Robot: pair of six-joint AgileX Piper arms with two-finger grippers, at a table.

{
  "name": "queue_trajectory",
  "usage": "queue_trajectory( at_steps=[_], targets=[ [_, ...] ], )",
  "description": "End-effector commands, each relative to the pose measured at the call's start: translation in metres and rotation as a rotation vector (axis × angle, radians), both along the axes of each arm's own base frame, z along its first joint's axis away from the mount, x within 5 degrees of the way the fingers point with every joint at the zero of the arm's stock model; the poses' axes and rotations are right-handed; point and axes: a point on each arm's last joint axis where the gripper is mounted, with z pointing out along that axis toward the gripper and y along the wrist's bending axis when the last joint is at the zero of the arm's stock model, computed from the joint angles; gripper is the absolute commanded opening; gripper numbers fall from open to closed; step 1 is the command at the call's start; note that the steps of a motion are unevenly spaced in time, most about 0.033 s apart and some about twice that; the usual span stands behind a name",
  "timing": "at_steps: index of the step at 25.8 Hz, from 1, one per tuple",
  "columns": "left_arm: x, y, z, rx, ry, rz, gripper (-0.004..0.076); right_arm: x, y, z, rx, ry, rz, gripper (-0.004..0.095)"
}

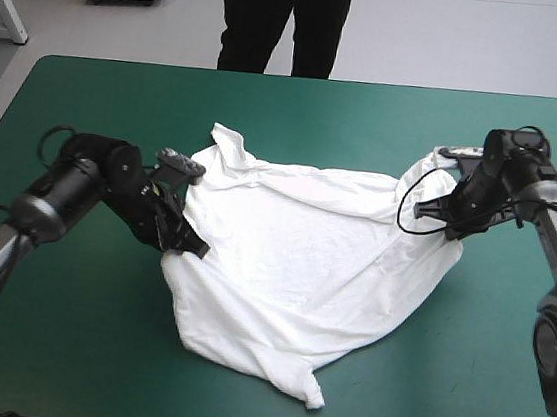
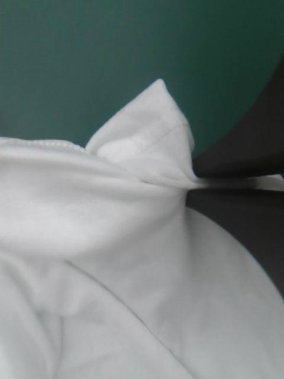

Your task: Fold the cloth

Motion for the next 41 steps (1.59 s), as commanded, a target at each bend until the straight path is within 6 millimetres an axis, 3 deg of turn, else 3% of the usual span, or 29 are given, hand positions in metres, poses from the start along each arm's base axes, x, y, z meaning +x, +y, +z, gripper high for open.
queue_trajectory(
  at_steps=[1, 2, 3, 4, 6, 7, 8, 9, 10, 11, 13, 17, 20, 26, 29, 33, 37, 41],
  targets=[
    [-0.036, 0.011, 0.081, -0.076, -0.216, 0.0, -0.001, -0.039, -0.011, 0.085, 0.008, -0.234, -0.037, -0.0013],
    [-0.043, 0.014, 0.097, -0.09, -0.274, 0.002, -0.001, -0.05, -0.012, 0.103, 0.013, -0.29, -0.043, -0.0013],
    [-0.062, 0.023, 0.134, -0.118, -0.419, 0.009, -0.001, -0.071, -0.013, 0.134, 0.022, -0.403, -0.048, -0.0013],
    [-0.071, 0.027, 0.15, -0.131, -0.482, 0.012, -0.001, -0.083, -0.014, 0.151, 0.03, -0.465, -0.05, -0.0013],
    [-0.11, 0.041, 0.218, -0.214, -0.743, 0.021, -0.001, -0.13, -0.014, 0.205, 0.071, -0.677, -0.054, -0.0013],
    [-0.121, 0.045, 0.234, -0.239, -0.806, 0.021, -0.001, -0.141, -0.014, 0.216, 0.082, -0.723, -0.053, -0.0013],
    [-0.14, 0.05, 0.26, -0.297, -0.912, 0.015, -0.001, -0.166, -0.014, 0.239, 0.108, -0.827, -0.058, -0.0013],
    [-0.151, 0.052, 0.274, -0.334, -0.971, 0.009, -0.001, -0.176, -0.014, 0.248, 0.115, -0.867, -0.059, -0.0013],
    [-0.17, 0.057, 0.293, -0.391, -1.065, -0.001, -0.001, -0.201, -0.014, 0.269, 0.131, -0.967, -0.051, -0.0013],
    [-0.18, 0.059, 0.301, -0.414, -1.105, -0.007, -0.001, -0.212, -0.014, 0.278, 0.14, -1.007, -0.047, -0.0013],
    [-0.207, 0.066, 0.314, -0.475, -1.158, -0.012, -0.001, -0.254, -0.014, 0.301, 0.175, -1.129, -0.043, -0.0013],
    [-0.23, 0.072, 0.318, -0.518, -1.195, -0.018, -0.001, -0.288, -0.013, 0.306, 0.209, -1.176, -0.025, -0.0013],
    [-0.239, 0.076, 0.316, -0.521, -1.198, -0.008, -0.001, -0.302, -0.012, 0.303, 0.218, -1.162, -0.013, -0.0013],
    [-0.206, 0.063, 0.281, -0.503, -0.98, 0.026, -0.001, -0.3, -0.009, 0.288, 0.269, -1.094, -0.006, -0.0013],
    [-0.186, 0.052, 0.253, -0.499, -0.831, 0.033, -0.001, -0.289, -0.007, 0.275, 0.274, -1.031, -0.012, -0.0013],
    [-0.157, 0.044, 0.219, -0.434, -0.686, 0.062, -0.001, -0.263, -0.005, 0.242, 0.269, -0.881, -0.033, -0.0013],
    [-0.122, 0.042, 0.194, -0.304, -0.607, 0.129, -0.001, -0.217, -0.002, 0.186, 0.23, -0.65, -0.066, -0.0013],
    [-0.073, 0.032, 0.17, -0.187, -0.525, 0.158, -0.001, -0.167, 0.002, 0.149, 0.208, -0.576, -0.086, -0.0013]
  ],
)
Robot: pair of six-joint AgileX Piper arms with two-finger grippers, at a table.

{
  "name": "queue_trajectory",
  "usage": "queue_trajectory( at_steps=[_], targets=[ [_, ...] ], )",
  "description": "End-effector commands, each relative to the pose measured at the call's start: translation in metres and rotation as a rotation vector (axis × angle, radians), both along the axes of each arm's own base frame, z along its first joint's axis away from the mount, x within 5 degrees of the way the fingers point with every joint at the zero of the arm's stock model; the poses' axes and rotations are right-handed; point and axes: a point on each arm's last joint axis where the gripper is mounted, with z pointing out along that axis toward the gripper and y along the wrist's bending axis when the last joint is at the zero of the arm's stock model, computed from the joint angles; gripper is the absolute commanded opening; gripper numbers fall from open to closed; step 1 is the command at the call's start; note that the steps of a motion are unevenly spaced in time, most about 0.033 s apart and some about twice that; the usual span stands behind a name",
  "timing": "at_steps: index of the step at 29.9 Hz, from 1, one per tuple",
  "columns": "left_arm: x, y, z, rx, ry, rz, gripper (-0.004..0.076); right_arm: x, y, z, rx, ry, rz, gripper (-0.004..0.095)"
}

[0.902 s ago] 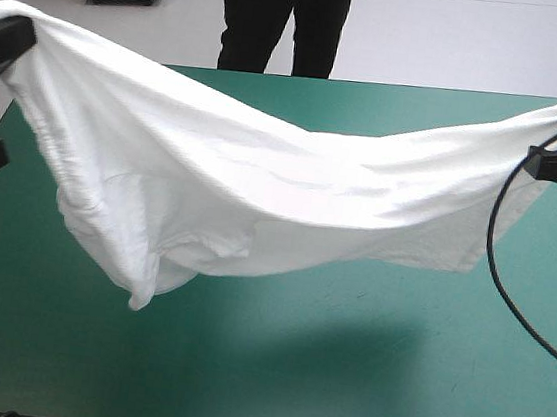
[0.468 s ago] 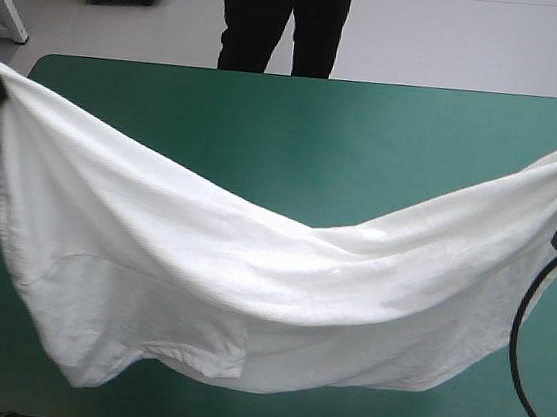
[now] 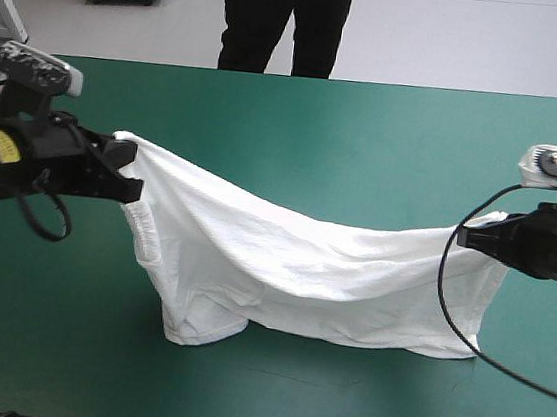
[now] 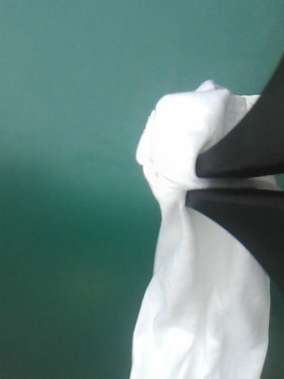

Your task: Fold the cloth

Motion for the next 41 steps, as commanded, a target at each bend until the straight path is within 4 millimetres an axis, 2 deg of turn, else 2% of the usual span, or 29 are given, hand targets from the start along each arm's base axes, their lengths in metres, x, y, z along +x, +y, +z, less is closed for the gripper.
queue_trajectory(
  at_steps=[1, 7, 12, 17, 20, 27, 31, 33, 36, 39, 41],
  targets=[
    [0.035, -0.009, -0.018, 0.067, 0.086, 0.026, -0.001, 0.038, 0.003, -0.013, -0.003, -0.047, -0.011, -0.0013],
    [0.107, -0.033, -0.05, 0.073, 0.092, 0.03, -0.001, 0.123, 0.008, -0.048, -0.045, -0.02, 0.003, -0.0013],
    [0.15, -0.045, -0.064, 0.074, -0.004, 0.043, -0.001, 0.183, 0.01, -0.062, -0.095, -0.047, -0.01, -0.0013],
    [0.185, -0.042, -0.079, 0.087, -0.066, 0.095, -0.001, 0.236, 0.012, -0.072, -0.117, -0.076, -0.016, -0.0013],
    [0.202, -0.036, -0.094, 0.092, -0.052, 0.123, -0.001, 0.26, 0.014, -0.087, -0.122, -0.055, -0.015, -0.0013],
    [0.231, -0.035, -0.132, 0.13, 0.029, 0.135, -0.0009, 0.286, 0.016, -0.128, -0.142, 0.015, -0.01, -0.0013],
    [0.239, -0.038, -0.147, 0.147, 0.061, 0.128, 0.0, 0.291, 0.016, -0.139, -0.159, 0.031, 0.012, 0.002],
    [0.241, -0.038, -0.153, 0.155, 0.085, 0.126, 0.0027, 0.293, 0.017, -0.142, -0.164, 0.037, 0.026, 0.0095],
    [0.24, -0.038, -0.155, 0.155, 0.108, 0.124, 0.0104, 0.293, 0.017, -0.142, -0.164, 0.037, 0.026, 0.0287],
    [0.24, -0.038, -0.156, 0.168, 0.106, 0.113, 0.0219, 0.293, 0.017, -0.142, -0.164, 0.035, 0.026, 0.0499],
    [0.24, -0.038, -0.156, 0.175, 0.106, 0.106, 0.0305, 0.292, 0.017, -0.141, -0.164, 0.032, 0.026, 0.0596]
  ],
)
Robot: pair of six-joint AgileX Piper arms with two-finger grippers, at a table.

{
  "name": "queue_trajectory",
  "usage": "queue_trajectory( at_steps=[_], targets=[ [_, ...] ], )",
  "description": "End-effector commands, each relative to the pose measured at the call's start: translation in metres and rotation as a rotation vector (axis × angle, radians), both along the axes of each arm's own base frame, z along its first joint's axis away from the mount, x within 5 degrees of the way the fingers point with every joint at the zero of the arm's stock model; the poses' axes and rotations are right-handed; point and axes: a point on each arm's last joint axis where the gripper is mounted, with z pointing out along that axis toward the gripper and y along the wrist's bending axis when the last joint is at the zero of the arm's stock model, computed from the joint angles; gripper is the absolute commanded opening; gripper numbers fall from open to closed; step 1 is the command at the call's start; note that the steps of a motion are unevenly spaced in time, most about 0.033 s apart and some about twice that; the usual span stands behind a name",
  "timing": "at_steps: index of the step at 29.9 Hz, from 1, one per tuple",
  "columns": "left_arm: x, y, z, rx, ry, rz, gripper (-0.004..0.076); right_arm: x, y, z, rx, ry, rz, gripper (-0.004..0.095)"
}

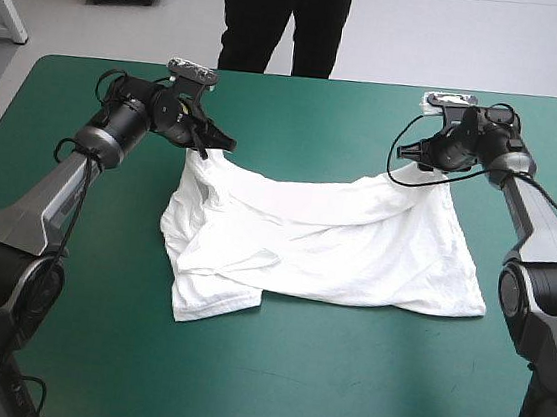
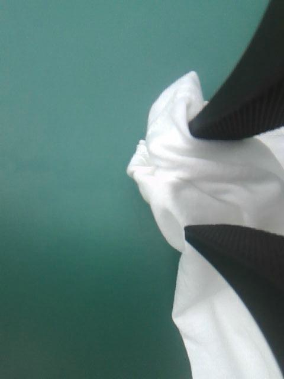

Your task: Fold the cloth

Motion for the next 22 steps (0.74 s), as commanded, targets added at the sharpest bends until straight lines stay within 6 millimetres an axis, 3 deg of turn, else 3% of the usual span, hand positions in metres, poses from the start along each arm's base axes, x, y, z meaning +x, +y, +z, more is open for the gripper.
queue_trajectory(
  at_steps=[1, 5, 10, 15, 22],
  targets=[
    [-0.006, 0.001, 0.035, -0.034, -0.119, -0.009, 0.0356, -0.005, -0.002, 0.043, 0.009, -0.139, 0.003, 0.0622],
    [-0.009, 0.003, 0.042, -0.017, -0.11, -0.018, 0.0489, -0.01, -0.005, 0.057, -0.009, -0.172, 0.001, 0.0635],
    [-0.021, 0.006, 0.073, -0.011, -0.108, -0.027, 0.0497, -0.032, -0.027, 0.089, -0.025, -0.169, -0.034, 0.0635],
    [-0.065, 0.013, 0.115, -0.037, -0.111, -0.056, 0.0497, -0.068, -0.052, 0.129, -0.034, -0.211, -0.086, 0.0635],
    [-0.116, 0.021, 0.146, -0.084, -0.094, -0.088, 0.0497, -0.126, -0.056, 0.164, -0.036, -0.257, -0.082, 0.0635]
  ],
)
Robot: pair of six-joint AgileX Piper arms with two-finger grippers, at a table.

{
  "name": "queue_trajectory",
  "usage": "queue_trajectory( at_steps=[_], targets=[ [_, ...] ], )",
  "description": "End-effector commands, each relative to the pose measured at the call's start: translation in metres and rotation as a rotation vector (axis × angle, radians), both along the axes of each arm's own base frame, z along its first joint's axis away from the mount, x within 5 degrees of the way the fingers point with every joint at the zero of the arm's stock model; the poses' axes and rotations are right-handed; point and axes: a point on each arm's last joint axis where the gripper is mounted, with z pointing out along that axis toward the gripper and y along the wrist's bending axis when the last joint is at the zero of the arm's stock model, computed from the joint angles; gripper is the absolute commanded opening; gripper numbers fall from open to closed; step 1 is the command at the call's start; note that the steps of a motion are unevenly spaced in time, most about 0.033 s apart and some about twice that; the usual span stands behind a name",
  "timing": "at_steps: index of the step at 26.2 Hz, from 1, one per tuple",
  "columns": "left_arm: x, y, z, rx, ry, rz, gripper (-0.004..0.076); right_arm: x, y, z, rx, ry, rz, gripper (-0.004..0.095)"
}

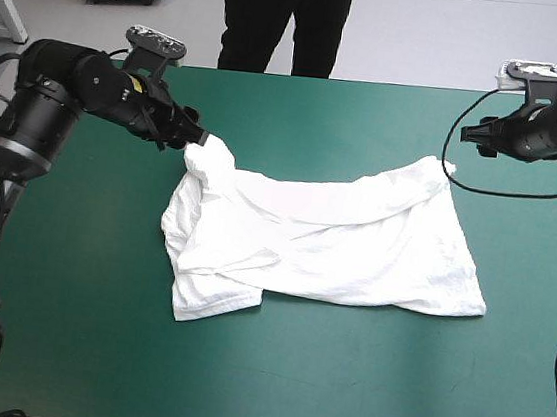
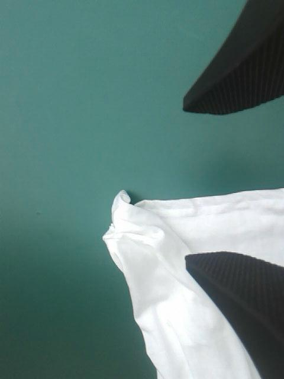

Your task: Fold the cloth

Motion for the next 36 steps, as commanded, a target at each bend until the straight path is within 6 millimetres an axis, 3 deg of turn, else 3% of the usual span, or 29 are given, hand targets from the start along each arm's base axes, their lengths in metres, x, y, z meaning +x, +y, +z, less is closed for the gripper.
queue_trajectory(
  at_steps=[1, 4, 9, 15, 19, 28, 32, 36],
  targets=[
    [-0.031, 0.006, 0.032, -0.053, -0.098, -0.012, 0.0497, -0.042, 0.0, 0.038, -0.004, -0.119, 0.007, 0.0635],
    [-0.046, 0.007, 0.027, -0.067, -0.035, -0.028, 0.0496, -0.064, 0.001, 0.039, -0.012, -0.121, 0.011, 0.0635],
    [-0.066, -0.002, -0.002, -0.079, 0.111, -0.082, 0.0493, -0.101, 0.002, 0.037, -0.01, -0.132, 0.011, 0.0635],
    [-0.087, -0.016, -0.04, -0.025, 0.235, -0.155, 0.0493, -0.137, 0.01, 0.015, -0.021, -0.095, 0.038, 0.0635],
    [-0.088, -0.011, -0.065, 0.051, 0.3, -0.134, 0.0493, -0.153, 0.013, 0.002, -0.04, -0.062, 0.047, 0.0635],
    [-0.096, -0.007, -0.116, 0.112, 0.428, -0.113, 0.0493, -0.174, 0.015, -0.003, -0.032, -0.053, 0.054, 0.0635],
    [-0.085, -0.011, -0.129, 0.109, 0.387, -0.115, 0.0493, -0.174, 0.02, -0.006, -0.038, -0.044, 0.081, 0.0635],
    [-0.076, -0.019, -0.147, 0.083, 0.471, -0.125, 0.0493, -0.176, 0.026, -0.007, -0.095, -0.031, 0.106, 0.0635]
  ],
)
